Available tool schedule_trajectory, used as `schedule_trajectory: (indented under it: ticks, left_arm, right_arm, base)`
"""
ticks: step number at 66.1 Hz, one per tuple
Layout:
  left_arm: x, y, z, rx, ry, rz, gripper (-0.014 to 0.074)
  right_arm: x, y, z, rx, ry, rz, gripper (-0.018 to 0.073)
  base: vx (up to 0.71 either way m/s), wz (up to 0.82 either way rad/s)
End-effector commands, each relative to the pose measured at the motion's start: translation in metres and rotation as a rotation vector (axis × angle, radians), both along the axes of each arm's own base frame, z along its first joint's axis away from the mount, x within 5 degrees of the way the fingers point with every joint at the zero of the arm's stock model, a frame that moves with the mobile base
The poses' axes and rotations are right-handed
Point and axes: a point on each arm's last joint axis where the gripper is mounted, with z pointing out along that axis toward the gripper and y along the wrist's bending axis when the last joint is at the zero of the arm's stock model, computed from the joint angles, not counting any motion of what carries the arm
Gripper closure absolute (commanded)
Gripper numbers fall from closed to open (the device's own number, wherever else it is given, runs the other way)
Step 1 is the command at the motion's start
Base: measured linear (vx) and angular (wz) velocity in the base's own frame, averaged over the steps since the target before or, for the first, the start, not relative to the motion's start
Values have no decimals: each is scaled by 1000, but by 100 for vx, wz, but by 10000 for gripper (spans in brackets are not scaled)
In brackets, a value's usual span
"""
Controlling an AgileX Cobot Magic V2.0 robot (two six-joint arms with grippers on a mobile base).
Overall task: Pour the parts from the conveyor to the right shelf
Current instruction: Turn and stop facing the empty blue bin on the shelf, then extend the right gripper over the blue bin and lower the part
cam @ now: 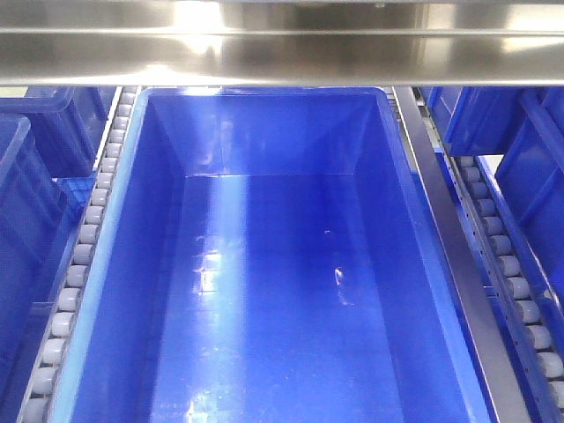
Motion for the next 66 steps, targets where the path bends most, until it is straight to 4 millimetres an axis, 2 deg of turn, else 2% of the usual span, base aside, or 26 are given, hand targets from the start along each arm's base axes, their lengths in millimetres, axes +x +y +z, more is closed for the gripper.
schedule_trajectory:
  ticks: [1,8,19,29,35,44,51,66]
  left_arm:
    - [-2,0,14,-18,-111,-1,603]
    - [-2,0,14,-18,-111,-1,603]
    - [-2,0,14,-18,-111,-1,603]
    - [-2,0,14,-18,-111,-1,603]
    - [-2,0,14,-18,-111,-1,603]
    - [-2,0,14,-18,-111,-1,603]
    - [-2,0,14,-18,-111,-1,603]
    - [-2,0,14,-18,-112,-1,603]
  right_arm:
    - [3,4,23,-26,-49,81,561]
    - [13,13,32,-83,-10,172,557]
    - [46,37,54,-134,97,292,550]
    - [84,71,71,-156,196,385,546]
    - [108,95,74,-157,264,430,543]
    - [146,128,69,-120,384,453,538]
    - [176,151,57,-88,484,455,533]
    - [228,190,15,-171,699,465,501]
  base:
    - [0,0]
    - [0,0]
    - [0,0]
    - [0,0]
    - [0,0]
    - [0,0]
    - [0,0]
    - [0,0]
